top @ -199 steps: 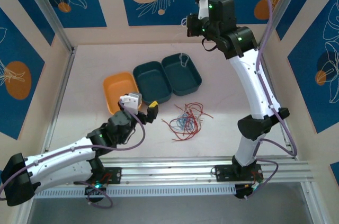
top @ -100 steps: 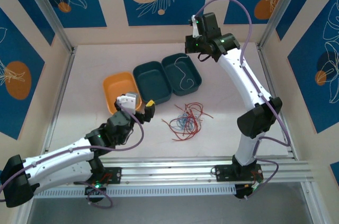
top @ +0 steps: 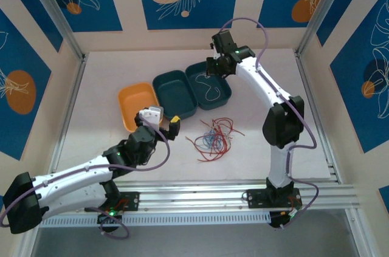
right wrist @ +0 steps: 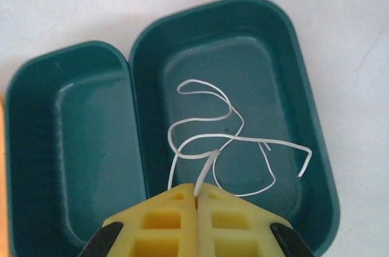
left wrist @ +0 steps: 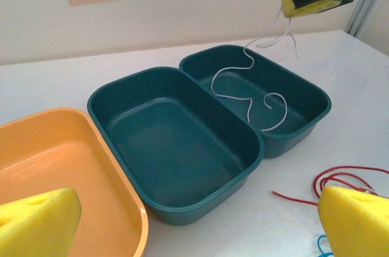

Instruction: Untangle the cables

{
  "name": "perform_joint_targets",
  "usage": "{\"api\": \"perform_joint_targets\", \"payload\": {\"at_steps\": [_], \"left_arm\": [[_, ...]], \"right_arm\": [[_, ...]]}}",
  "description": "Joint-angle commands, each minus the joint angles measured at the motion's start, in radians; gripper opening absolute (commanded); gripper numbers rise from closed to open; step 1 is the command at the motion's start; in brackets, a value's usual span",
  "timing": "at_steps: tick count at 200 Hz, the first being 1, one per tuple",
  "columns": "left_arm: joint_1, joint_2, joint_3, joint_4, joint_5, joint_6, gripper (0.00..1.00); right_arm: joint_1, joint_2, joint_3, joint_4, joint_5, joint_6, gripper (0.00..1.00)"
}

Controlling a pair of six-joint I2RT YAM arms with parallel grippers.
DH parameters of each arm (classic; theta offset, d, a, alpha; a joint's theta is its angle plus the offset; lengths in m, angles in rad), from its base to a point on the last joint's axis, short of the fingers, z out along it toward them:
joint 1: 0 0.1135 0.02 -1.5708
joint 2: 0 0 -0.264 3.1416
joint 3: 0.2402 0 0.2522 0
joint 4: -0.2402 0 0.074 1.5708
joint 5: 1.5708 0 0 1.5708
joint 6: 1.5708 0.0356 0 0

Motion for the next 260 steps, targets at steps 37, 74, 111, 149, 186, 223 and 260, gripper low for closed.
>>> {"api": "perform_joint_targets", "payload": {"at_steps": [37, 74, 111, 149, 186, 223, 260], "left_arm": [[0.015, 0.051, 0.064, -0.027, 0.009, -0.040, 1.00], [0.021, 0.082, 0.093, -0.054, 0.009, -0.052, 1.00], [0.028, 0.107, 0.112, -0.063, 0.007, -0.075, 1.00], [0.038, 0.145, 0.136, -0.089, 0.042, -0.111, 1.00], [0.050, 0.205, 0.166, -0.097, 0.112, -0.142, 1.00], [0.062, 0.291, 0.182, -0.061, 0.212, -0.183, 1.00], [0.062, 0.361, 0.213, -0.064, 0.275, -0.204, 1.00]], "right_arm": [[-0.018, 0.047, -0.054, -0.025, -0.034, 0.071, 0.13], [-0.024, 0.011, -0.109, -0.021, -0.049, 0.087, 0.35], [-0.022, -0.088, -0.189, -0.024, -0.039, 0.115, 0.40], [-0.013, -0.273, -0.375, -0.004, -0.029, 0.193, 0.40], [0.007, -0.446, -0.575, -0.050, 0.001, 0.284, 0.38], [0.025, -0.574, -0.739, -0.089, -0.050, 0.370, 0.33], [0.045, -0.684, -0.902, -0.058, -0.148, 0.482, 0.29]]}}
